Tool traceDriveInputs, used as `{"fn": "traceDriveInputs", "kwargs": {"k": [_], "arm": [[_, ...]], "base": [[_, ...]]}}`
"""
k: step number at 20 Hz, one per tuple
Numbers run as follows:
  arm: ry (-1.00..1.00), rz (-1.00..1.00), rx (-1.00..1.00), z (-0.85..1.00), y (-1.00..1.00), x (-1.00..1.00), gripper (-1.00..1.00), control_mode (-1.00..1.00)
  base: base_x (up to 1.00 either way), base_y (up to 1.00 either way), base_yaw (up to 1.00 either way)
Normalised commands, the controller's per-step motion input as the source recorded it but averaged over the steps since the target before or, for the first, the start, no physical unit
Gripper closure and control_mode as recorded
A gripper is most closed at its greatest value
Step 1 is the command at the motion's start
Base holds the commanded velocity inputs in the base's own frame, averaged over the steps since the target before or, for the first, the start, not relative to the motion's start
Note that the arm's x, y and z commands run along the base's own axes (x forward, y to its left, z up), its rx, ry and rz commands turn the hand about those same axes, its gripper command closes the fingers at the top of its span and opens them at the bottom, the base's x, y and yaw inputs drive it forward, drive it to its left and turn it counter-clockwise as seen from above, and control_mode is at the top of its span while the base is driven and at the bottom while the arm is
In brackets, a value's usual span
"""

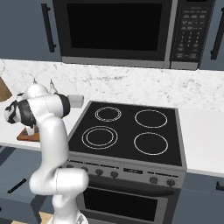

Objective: Place the appropriate cutting tool for cutting the cucumber skin on the cutting board.

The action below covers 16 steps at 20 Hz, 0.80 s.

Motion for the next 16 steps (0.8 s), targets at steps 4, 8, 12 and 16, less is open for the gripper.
{"fn": "traceDriveInputs", "kwargs": {"k": [4, 8, 12, 16], "arm": [[0.01, 0.0, 0.0, 0.0, -0.01, 0.0, -1.0, -1.0], [0.0, 0.0, 0.0, 0.02, 0.0, 0.0, -1.0, -1.0], [0.0, 0.0, 0.0, 0.26, -0.01, -0.04, -1.0, -1.0], [0.0, 0.0, 0.01, 0.42, -0.14, -0.44, -1.0, -1.0]], "base": [[0.0, 0.0, 0.0], [0.0, 0.0, 0.0], [0.0, 0.0, 0.0], [0.0, 0.0, 0.0]]}}
